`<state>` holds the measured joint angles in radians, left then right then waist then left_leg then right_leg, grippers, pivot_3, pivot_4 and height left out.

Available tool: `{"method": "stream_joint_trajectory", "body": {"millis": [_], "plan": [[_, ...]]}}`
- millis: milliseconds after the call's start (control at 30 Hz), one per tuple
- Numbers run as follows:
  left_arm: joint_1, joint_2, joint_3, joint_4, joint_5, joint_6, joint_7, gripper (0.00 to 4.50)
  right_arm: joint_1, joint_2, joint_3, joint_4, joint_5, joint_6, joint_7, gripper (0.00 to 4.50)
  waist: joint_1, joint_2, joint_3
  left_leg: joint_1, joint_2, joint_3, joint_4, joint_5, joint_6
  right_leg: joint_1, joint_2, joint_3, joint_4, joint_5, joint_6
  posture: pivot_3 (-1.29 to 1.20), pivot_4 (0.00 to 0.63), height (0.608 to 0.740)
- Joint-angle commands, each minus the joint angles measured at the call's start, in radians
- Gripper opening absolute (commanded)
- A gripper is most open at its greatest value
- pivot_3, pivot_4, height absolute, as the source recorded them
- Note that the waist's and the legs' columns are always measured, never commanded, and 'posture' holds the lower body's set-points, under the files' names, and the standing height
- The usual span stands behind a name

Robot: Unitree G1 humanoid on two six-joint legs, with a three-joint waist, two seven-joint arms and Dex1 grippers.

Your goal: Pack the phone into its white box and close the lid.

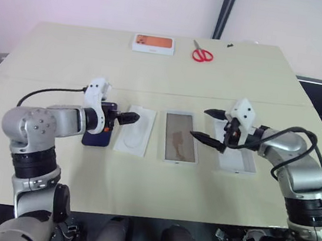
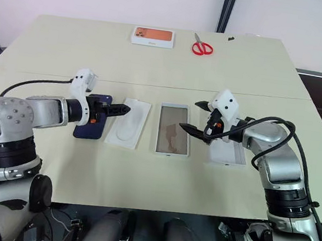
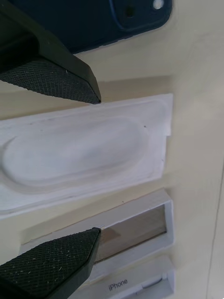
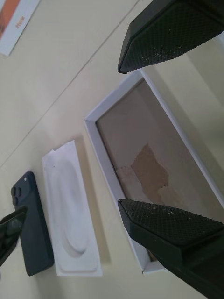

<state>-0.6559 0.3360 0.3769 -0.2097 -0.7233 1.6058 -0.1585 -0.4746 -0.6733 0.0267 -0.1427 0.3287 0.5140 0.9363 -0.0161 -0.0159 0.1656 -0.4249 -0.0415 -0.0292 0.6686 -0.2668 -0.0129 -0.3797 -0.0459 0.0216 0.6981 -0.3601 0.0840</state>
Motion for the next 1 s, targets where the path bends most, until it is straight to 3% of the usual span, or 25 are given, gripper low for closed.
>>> {"method": "stream_joint_trajectory", "body": {"millis": [33, 300, 533, 667, 867, 1000], "plan": [[0.003, 0.018, -0.043, 0.009, -0.002, 0.009, 0.057, 4.46, 0.002, -0.017, -0.022, -0.059, 0.029, 0.001, 0.015, 4.50, 0.002, 0.000, 0.000, 0.000, 0.000, 0.000, 0.000, 0.000, 0.000, 0.000, 0.000, 0.000, 0.000, 0.000, 0.000, 0.00, 0.150, 0.740], [-0.013, -0.024, -0.064, 0.066, -0.052, 0.009, 0.121, 4.46, 0.050, -0.060, -0.007, -0.131, 0.066, 0.023, 0.077, 4.50, 0.005, 0.000, 0.000, 0.000, 0.000, 0.000, 0.000, 0.000, 0.000, 0.000, 0.000, 0.000, -0.001, 0.000, 0.000, 0.00, 0.150, 0.740], [-0.010, -0.005, -0.121, 0.109, -0.114, 0.009, 0.157, 4.46, 0.043, -0.053, -0.002, -0.121, 0.058, 0.015, 0.070, 4.50, 0.006, 0.000, 0.000, 0.000, 0.000, 0.000, 0.000, 0.000, 0.000, 0.000, 0.000, 0.000, 0.000, 0.000, 0.000, 0.00, 0.150, 0.740], [-0.011, 0.001, -0.119, 0.125, -0.135, 0.009, 0.181, 3.22, 0.046, -0.049, -0.001, -0.118, 0.054, 0.009, 0.065, 4.50, 0.006, 0.000, 0.000, 0.000, 0.000, 0.000, 0.001, 0.000, 0.000, 0.000, 0.000, 0.000, 0.000, 0.000, 0.000, 0.00, 0.150, 0.740], [-0.011, -0.005, -0.077, 0.117, -0.141, 0.009, 0.204, 0.19, 0.046, -0.045, 0.002, -0.121, 0.056, 0.009, 0.058, 4.50, 0.005, 0.000, 0.000, 0.000, 0.000, 0.000, 0.001, 0.000, 0.000, 0.000, 0.000, 0.000, 0.000, 0.000, 0.000, 0.00, 0.150, 0.740], [-0.017, 0.014, -0.033, 0.111, -0.147, 0.009, 0.209, 0.08, 0.044, -0.043, 0.004, -0.119, 0.054, 0.007, 0.054, 4.50, 0.004, 0.000, 0.000, 0.000, 0.000, 0.000, 0.001, 0.000, 0.000, 0.000, 0.000, 0.000, 0.000, 0.000, 0.000, 0.00, 0.150, 0.740]]}}
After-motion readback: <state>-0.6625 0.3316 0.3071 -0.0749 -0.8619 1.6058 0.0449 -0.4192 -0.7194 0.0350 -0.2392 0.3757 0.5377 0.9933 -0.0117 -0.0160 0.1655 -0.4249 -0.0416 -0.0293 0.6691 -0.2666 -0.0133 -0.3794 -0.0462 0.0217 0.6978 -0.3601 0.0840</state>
